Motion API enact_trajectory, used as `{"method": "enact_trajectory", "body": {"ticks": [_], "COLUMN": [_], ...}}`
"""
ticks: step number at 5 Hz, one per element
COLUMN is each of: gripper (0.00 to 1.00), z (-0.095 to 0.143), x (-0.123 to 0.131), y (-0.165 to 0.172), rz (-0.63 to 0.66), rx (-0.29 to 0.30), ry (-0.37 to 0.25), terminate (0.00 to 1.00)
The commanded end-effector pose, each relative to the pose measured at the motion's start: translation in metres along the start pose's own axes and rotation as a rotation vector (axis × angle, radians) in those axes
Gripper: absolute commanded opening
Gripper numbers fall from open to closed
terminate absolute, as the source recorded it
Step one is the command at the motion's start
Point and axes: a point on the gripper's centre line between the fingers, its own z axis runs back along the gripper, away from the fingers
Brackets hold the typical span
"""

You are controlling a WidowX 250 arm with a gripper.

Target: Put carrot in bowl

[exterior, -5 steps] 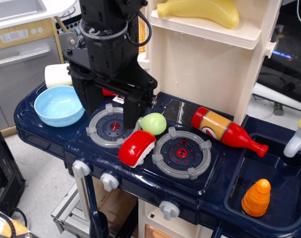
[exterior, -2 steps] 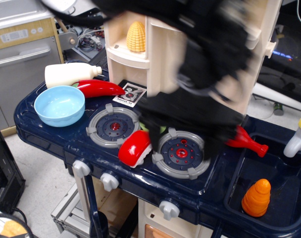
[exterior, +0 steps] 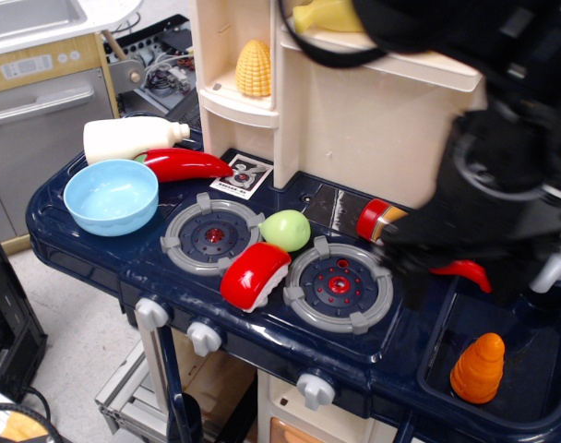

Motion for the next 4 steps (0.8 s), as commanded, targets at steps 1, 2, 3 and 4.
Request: {"method": "enact_trajectory", "body": {"ticks": [1,2,3,4], "gripper": [1.00,1.00,1.00,1.00], "z": [-0.003,-0.017,-0.038,-0.052], "x": [0.007,-0.003,-0.010,-0.018], "y": [-0.031,-0.041,-0.043,-0.041], "rz": [0.050,0.074,0.076,0.087], "rx": [-0.142,-0.161,-0.196,-0.189], "ry": [0.010,-0.004,-0.011,-0.004], "terminate": [0.00,0.00,0.00,0.00]}}
